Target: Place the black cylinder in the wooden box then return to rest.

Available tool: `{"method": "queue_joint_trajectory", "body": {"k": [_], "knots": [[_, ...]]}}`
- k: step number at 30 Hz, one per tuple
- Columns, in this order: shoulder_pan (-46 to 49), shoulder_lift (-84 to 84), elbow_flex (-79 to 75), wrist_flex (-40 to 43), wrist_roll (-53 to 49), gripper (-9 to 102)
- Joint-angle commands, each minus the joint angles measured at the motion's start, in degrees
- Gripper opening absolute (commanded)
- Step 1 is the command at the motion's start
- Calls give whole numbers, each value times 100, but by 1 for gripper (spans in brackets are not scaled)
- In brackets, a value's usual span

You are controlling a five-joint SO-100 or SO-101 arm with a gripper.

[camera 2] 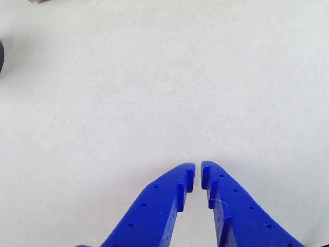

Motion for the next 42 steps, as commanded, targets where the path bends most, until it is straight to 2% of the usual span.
{"method": "queue_joint_trajectory", "body": {"k": [1, 9, 13, 22, 35, 42], "knots": [[-70, -53, 176, 18, -35, 0], [-158, 149, 88, -79, 536, 0], [-501, 694, -369, -158, 615, 0], [-800, 1916, -1538, -861, 773, 0], [-2153, 3454, -3111, -879, 738, 0], [-2487, 3973, -3762, -888, 536, 14]]}}
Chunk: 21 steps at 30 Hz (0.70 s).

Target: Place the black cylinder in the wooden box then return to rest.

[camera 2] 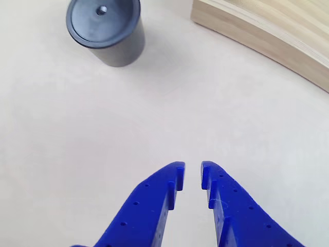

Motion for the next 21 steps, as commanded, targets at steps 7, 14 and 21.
{"method": "queue_joint_trajectory", "body": {"k": [7, 14, 21], "knots": [[-255, 765, -984, -325, -141, 26], [-255, 1345, -1011, -1195, -141, 30], [-237, 1767, -1151, -1723, -132, 30]]}}
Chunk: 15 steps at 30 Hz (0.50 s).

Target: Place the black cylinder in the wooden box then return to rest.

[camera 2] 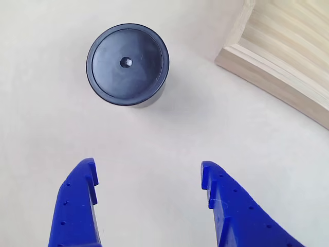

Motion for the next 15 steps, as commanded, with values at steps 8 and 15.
{"method": "queue_joint_trajectory", "body": {"k": [8, 15], "knots": [[-53, 431, -817, -967, -97, 31], [-123, 686, -853, -1151, -88, 32]]}}
